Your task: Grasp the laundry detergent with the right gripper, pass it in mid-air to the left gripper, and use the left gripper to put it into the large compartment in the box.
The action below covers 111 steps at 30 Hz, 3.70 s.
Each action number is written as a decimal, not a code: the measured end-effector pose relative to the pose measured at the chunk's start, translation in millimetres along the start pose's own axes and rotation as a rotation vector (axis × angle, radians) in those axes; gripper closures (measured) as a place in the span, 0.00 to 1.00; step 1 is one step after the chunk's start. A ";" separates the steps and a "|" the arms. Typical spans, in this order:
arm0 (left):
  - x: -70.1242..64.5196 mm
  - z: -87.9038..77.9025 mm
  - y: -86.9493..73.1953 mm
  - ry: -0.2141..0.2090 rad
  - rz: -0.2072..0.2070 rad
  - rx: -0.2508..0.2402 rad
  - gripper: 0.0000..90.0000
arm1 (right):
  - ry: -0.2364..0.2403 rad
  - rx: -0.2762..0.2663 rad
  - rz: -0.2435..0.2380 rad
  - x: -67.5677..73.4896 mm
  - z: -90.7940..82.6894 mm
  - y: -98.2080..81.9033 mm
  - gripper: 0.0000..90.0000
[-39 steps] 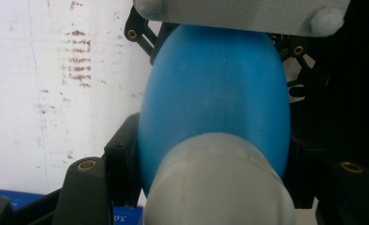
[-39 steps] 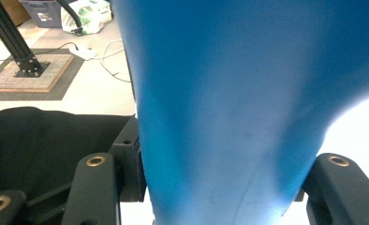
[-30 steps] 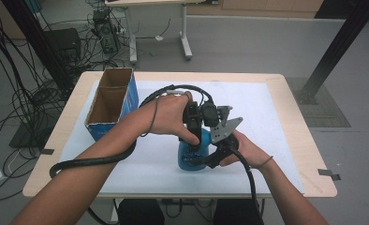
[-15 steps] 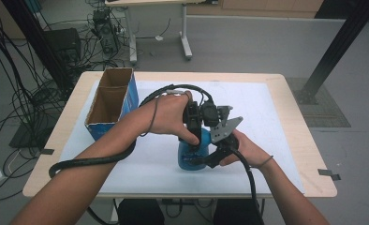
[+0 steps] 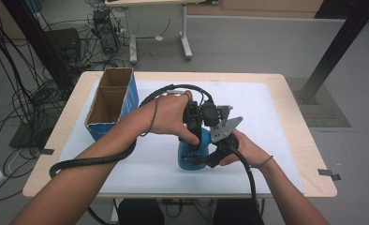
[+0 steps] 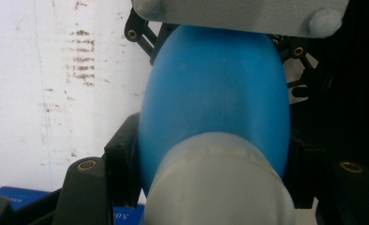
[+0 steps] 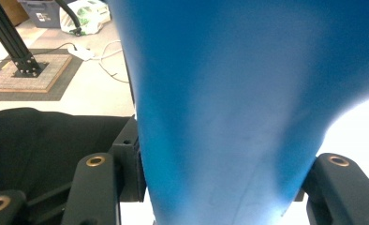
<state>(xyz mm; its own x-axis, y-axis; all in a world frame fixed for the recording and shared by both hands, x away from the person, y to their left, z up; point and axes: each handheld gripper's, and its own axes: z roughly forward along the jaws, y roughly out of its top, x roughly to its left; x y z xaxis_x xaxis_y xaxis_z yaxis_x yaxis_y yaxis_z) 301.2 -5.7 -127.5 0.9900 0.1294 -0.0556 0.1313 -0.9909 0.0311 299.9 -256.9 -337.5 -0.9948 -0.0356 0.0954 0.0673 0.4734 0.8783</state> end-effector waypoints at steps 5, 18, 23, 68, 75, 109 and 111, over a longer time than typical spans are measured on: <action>-0.1 -0.2 -1.3 0.000 -0.003 -0.006 0.41 | -0.001 -0.001 -0.002 -0.1 0.0 0.1 0.46; -0.5 -0.3 -1.6 -0.001 -0.005 -0.002 0.42 | 0.001 0.002 -0.007 -0.4 0.5 1.1 0.46; -0.4 0.0 -2.0 -0.001 -0.006 0.000 0.42 | 0.003 0.006 -0.006 -0.7 1.4 1.9 0.46; -2.1 -9.9 -5.7 0.015 -0.028 -0.019 0.42 | -0.053 -0.037 0.038 6.3 -1.6 -3.0 0.20; -1.5 -12.3 -5.9 0.016 -0.042 -0.014 0.42 | -0.072 -0.023 0.067 8.5 -4.1 -2.4 0.08; 13.0 -58.0 -22.1 0.067 -0.304 -0.065 0.42 | -0.163 0.021 0.111 14.2 -25.8 -11.2 0.04; 13.5 -60.2 -23.6 0.065 -0.322 -0.073 0.42 | -0.167 0.023 0.112 14.1 -26.4 -11.9 0.04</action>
<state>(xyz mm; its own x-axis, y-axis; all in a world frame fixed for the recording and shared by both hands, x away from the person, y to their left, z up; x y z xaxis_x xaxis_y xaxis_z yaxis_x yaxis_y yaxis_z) 314.5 21.7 -68.9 0.8980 0.4399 -0.0101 0.4388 -0.8936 0.0941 287.2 -286.3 -334.2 -0.9801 0.1644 0.1115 0.1788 0.4863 0.8553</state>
